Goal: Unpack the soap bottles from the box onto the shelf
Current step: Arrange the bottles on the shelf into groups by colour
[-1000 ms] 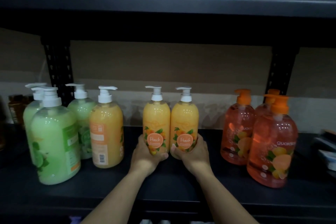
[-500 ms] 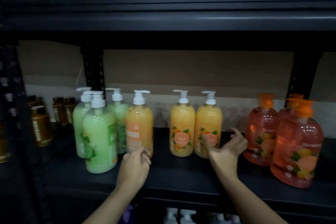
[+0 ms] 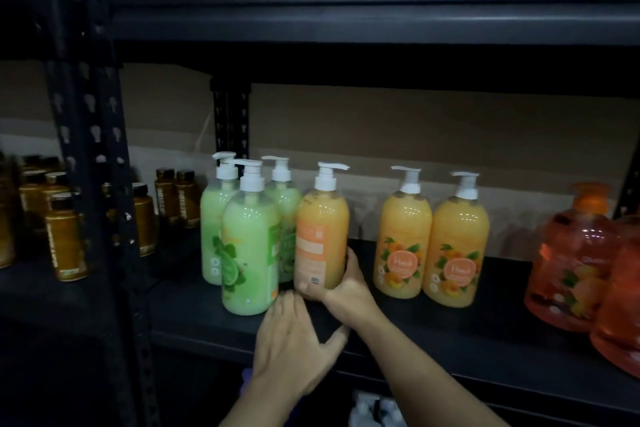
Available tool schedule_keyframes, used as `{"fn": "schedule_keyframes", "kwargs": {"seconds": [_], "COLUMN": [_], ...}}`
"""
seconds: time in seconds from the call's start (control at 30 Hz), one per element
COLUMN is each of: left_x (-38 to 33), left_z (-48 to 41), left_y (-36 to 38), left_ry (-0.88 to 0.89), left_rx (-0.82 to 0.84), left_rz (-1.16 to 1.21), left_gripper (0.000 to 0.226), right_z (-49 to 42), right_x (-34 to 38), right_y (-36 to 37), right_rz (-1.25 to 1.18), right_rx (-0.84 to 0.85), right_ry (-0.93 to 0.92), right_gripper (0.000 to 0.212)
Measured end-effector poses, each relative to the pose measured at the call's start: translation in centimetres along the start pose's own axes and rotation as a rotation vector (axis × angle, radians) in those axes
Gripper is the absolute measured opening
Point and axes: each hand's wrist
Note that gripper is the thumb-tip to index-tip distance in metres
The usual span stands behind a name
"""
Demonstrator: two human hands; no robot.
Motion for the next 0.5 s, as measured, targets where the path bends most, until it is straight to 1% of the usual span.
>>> {"fn": "schedule_keyframes", "kwargs": {"seconds": [0.03, 0.1, 0.13, 0.23, 0.4, 0.5], "left_x": [0.2, 0.3, 0.4, 0.6, 0.7, 0.9], "left_z": [-0.2, -0.4, -0.5, -0.8, -0.9, -1.0], "left_y": [0.2, 0.4, 0.5, 0.8, 1.2, 0.7], "left_ry": [-0.008, -0.011, -0.009, -0.02, -0.04, -0.035], "left_rx": [-0.001, -0.025, -0.038, -0.024, 0.049, 0.087], "left_rz": [-0.016, -0.043, -0.055, -0.084, -0.105, -0.123], "left_gripper": [0.105, 0.103, 0.102, 0.102, 0.114, 0.116], "right_z": [-0.7, -1.7, -2.1, -2.7, -2.2, -1.1], "right_x": [-0.1, -0.1, -0.1, -0.6, -1.0, -0.7], "right_y": [0.3, 0.4, 0.5, 0.6, 0.4, -0.1], "right_rz": [-0.026, -0.085, -0.104, -0.113, -0.107, -0.104], "right_rx": [0.007, -0.005, -0.011, -0.013, -0.011, -0.015], "right_ry": [0.013, 0.013, 0.004, -0.003, 0.017, 0.02], "right_gripper": [0.117, 0.094, 0.089, 0.09, 0.092, 0.09]}}
Point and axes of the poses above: each hand's wrist, its own z-axis away from the middle knuckle, its own y-axis out of the palm, x = y × z, and after that the axes turned 12 degrees about -y, right-handed
